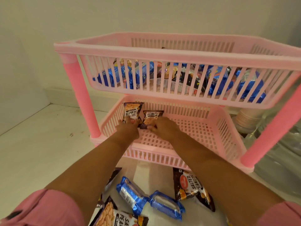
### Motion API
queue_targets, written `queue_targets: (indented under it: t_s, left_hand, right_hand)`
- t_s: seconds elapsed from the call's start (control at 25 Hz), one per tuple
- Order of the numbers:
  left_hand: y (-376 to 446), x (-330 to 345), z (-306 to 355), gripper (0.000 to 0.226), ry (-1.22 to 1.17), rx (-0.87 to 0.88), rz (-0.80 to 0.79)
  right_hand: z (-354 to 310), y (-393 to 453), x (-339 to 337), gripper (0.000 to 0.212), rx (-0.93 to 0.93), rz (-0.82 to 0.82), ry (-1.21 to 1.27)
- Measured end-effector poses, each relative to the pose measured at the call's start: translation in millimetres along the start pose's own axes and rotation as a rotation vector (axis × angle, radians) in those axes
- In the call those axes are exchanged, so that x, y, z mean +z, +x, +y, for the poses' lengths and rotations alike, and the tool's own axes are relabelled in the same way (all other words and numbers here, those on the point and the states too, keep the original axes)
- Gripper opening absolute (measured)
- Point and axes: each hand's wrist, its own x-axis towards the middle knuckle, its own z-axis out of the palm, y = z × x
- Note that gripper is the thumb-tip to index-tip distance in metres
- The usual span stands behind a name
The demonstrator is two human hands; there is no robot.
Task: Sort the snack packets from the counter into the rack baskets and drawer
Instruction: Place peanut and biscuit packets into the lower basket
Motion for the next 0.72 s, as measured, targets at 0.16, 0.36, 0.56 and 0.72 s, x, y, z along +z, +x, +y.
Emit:
queue_targets:
  t_s: [0.16, 0.36, 0.56, 0.72]
  left_hand:
    - [6, 5, 0, 0.071, 0.048, -0.033, -0.072]
    - [-1, -2, -1, 0.072, 0.03, 0.017, -0.108]
    - [-37, -23, -9, 0.057, -0.026, 0.158, 0.133]
    - [-101, -34, -23, 0.057, -0.019, 0.327, 0.318]
  right_hand:
    - [3, -1, 11, 0.058, 0.007, -0.253, 0.018]
    - [5, -4, 7, 0.057, 0.023, -0.286, 0.049]
    - [-18, -30, -25, 0.037, -0.123, -0.059, 0.199]
    - [-47, -104, -46, 0.03, -0.307, 0.132, 0.374]
